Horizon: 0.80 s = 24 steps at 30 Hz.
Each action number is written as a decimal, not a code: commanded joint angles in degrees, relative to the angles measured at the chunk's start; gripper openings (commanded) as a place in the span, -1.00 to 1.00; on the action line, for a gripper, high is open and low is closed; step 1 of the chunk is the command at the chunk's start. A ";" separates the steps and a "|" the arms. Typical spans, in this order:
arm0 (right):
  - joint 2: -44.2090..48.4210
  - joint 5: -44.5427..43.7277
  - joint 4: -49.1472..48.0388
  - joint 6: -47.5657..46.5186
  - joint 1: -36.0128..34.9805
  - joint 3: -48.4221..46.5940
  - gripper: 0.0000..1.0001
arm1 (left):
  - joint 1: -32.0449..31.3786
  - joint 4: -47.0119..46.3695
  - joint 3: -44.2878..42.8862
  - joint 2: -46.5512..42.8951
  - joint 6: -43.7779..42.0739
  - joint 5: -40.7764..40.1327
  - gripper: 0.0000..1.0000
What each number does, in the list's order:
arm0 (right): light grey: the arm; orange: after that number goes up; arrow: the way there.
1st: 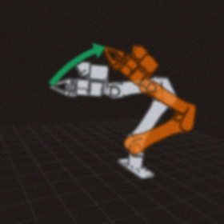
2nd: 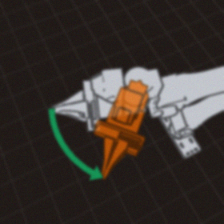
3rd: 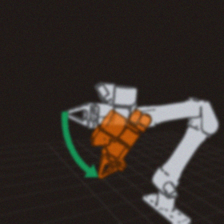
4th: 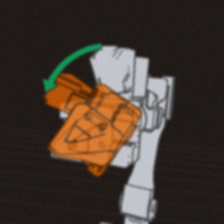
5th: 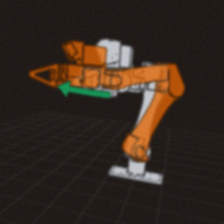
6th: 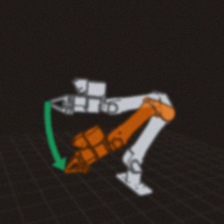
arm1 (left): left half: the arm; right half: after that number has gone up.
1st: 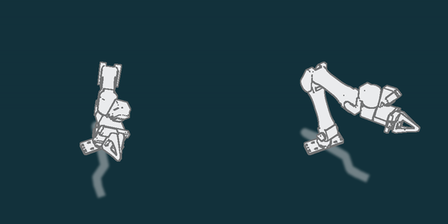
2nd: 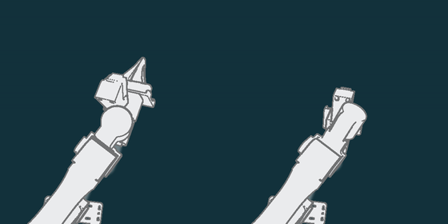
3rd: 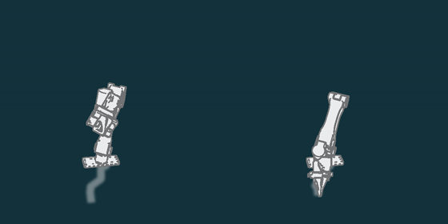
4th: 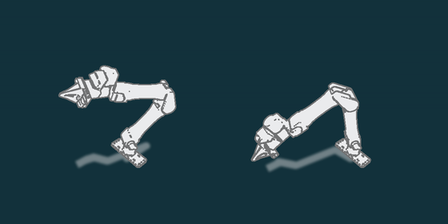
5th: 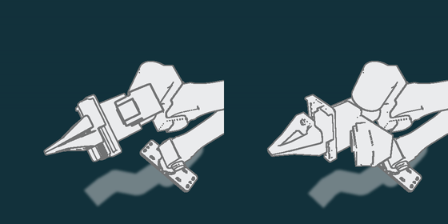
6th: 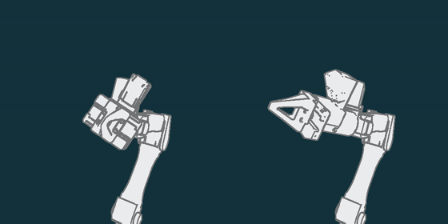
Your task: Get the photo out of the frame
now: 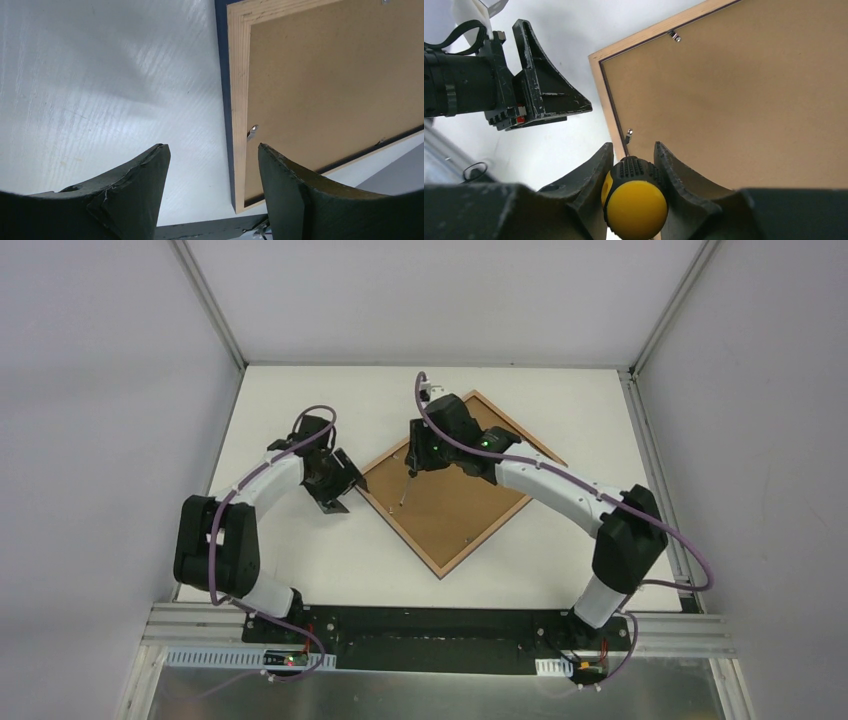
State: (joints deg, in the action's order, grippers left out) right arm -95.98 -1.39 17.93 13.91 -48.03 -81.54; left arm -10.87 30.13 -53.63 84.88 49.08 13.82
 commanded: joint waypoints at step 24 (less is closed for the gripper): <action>-17.05 -13.12 6.28 -7.73 -8.34 -20.09 -1.00 | -0.02 2.21 -6.67 13.69 3.08 -3.28 -0.23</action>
State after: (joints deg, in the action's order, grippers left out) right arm -112.33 -12.45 24.12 8.21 -55.75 -98.54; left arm -10.87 30.61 -59.44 97.43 52.34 12.67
